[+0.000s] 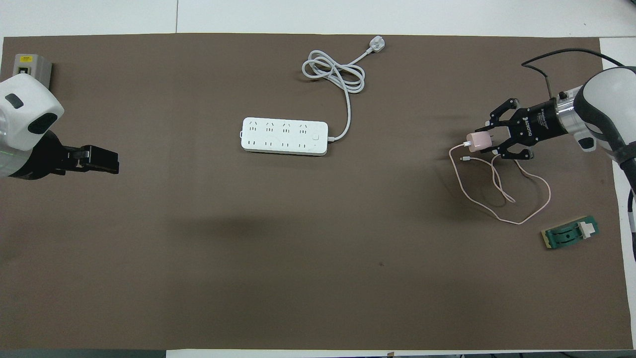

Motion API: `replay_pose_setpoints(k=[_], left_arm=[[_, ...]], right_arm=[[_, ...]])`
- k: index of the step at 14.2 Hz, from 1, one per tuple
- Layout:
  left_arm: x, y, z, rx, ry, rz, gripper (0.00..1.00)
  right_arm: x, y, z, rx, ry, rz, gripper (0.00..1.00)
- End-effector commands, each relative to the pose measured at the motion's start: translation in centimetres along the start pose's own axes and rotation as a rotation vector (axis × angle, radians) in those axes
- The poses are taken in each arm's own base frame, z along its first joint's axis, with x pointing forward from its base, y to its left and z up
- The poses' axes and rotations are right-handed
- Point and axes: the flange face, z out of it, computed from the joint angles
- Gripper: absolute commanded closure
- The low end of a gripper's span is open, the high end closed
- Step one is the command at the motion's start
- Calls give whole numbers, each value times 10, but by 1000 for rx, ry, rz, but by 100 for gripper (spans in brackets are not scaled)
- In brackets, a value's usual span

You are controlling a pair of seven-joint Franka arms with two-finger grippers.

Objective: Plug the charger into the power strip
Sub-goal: 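Lift the charger with the right gripper and carry it toward the power strip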

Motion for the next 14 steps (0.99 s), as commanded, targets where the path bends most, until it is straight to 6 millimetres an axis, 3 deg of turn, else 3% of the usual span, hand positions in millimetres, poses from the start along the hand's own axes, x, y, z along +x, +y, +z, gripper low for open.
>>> replay_pose_setpoints(k=[1, 4, 7, 10, 14], left_arm=[[-11, -4, -2, -13, -4, -6, 0], [-10, -7, -1, -14, -1, -10, 0], [-11, -18, 0, -14, -1, -14, 0], [-12, -31, 2, -15, -3, -2, 0], [-18, -48, 6, -17, -8, 44, 0]], right_arm=[[-58, -8, -2, 7, -36, 28, 100], [-130, -18, 7, 14, -50, 62, 100], [-188, -18, 23, 25, -33, 124, 100], [-219, -12, 40, 50, -67, 116, 100], [-260, 0, 78, 43, -88, 127, 100]])
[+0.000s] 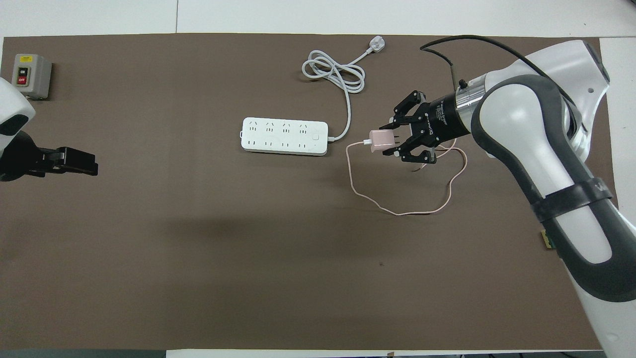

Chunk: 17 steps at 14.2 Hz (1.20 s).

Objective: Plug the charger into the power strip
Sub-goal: 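Lift the charger with the right gripper and carry it toward the power strip, then extend the left gripper toward the charger held by the right gripper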

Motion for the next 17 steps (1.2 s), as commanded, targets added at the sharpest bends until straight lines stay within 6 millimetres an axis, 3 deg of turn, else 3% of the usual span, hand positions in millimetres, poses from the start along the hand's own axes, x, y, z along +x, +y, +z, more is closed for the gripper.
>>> replay_pose_setpoints(k=[1, 4, 9, 15, 17], left_arm=[[-17, -4, 2, -15, 3, 40, 0], [-15, 10, 7, -141, 55, 17, 0], [-9, 35, 31, -367, 156, -57, 0], [-13, 42, 53, -397, 130, -63, 0], [-18, 58, 53, -392, 117, 122, 0]], right_arm=[[-23, 26, 24, 54, -37, 26, 100], [-51, 54, 46, 126, -51, 26, 100], [-93, 73, 60, 104, -72, 65, 100], [-98, 86, 73, 102, -61, 48, 100], [-105, 90, 80, 94, -61, 33, 100]])
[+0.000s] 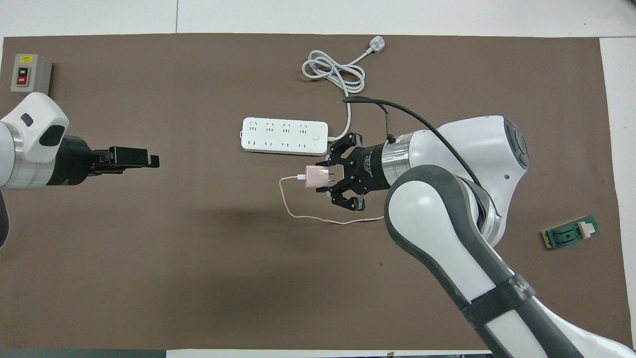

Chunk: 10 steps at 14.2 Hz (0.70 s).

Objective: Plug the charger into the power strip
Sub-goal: 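Extend the left gripper toward the charger held by the right gripper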

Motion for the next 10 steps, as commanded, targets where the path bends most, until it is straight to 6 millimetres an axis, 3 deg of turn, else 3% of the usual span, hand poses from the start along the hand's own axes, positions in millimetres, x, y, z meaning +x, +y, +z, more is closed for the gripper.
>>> replay_pose_setpoints(k=[1, 3, 7, 9, 10], left_arm=[[-14, 25, 4, -25, -17, 234, 0], [-11, 35, 3, -27, -6, 323, 0], [-10, 28, 1, -112, 33, 253, 0], [-10, 30, 10, -215, 40, 192, 0], [-13, 30, 24, -308, 30, 130, 0]], right_arm=[[-4, 11, 0, 20, -14, -3, 100], [-4, 11, 0, 20, -14, -3, 100], [-4, 10, -1, 35, -22, 5, 100], [-2, 10, 0, 40, -24, 12, 100], [-2, 10, 0, 40, -24, 12, 100]])
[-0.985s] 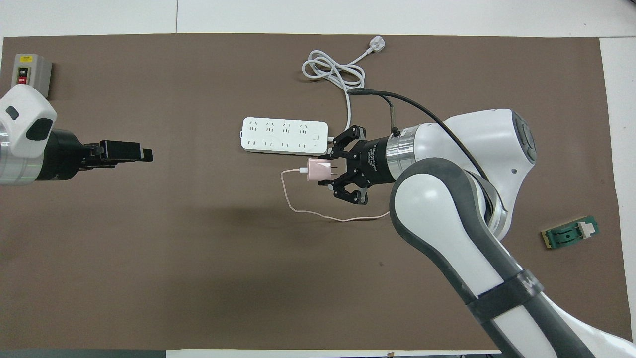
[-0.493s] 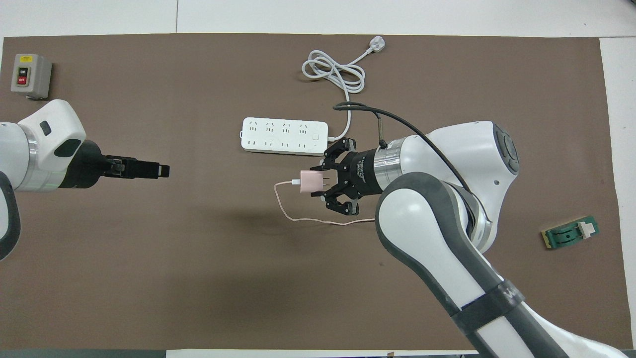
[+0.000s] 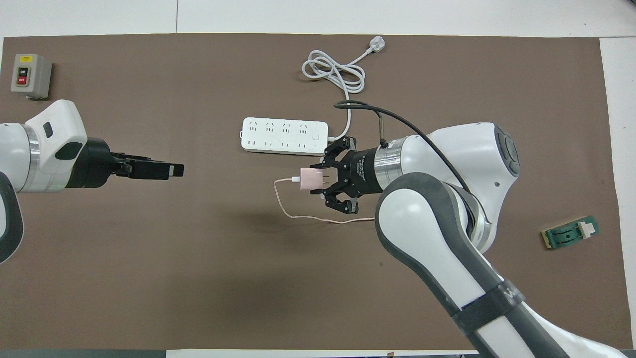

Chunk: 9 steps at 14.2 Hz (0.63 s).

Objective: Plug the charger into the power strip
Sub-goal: 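Extend the left gripper toward the charger held by the right gripper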

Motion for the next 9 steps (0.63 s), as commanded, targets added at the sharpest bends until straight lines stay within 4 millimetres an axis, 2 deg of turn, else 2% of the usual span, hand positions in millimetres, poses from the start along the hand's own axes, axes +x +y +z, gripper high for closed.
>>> replay_pose_setpoints(k=[1, 4, 9], left_arm=[[-10, -6, 23, -194, 38, -117, 0], [-6, -5, 46, -373, 20, -221, 0], [5, -6, 86, -557, 11, -337, 0]], right_arm=[[3, 8, -5, 16, -20, 14, 100], [3, 7, -5, 18, -20, 14, 100], [8, 11, -2, 14, -13, 20, 100]])
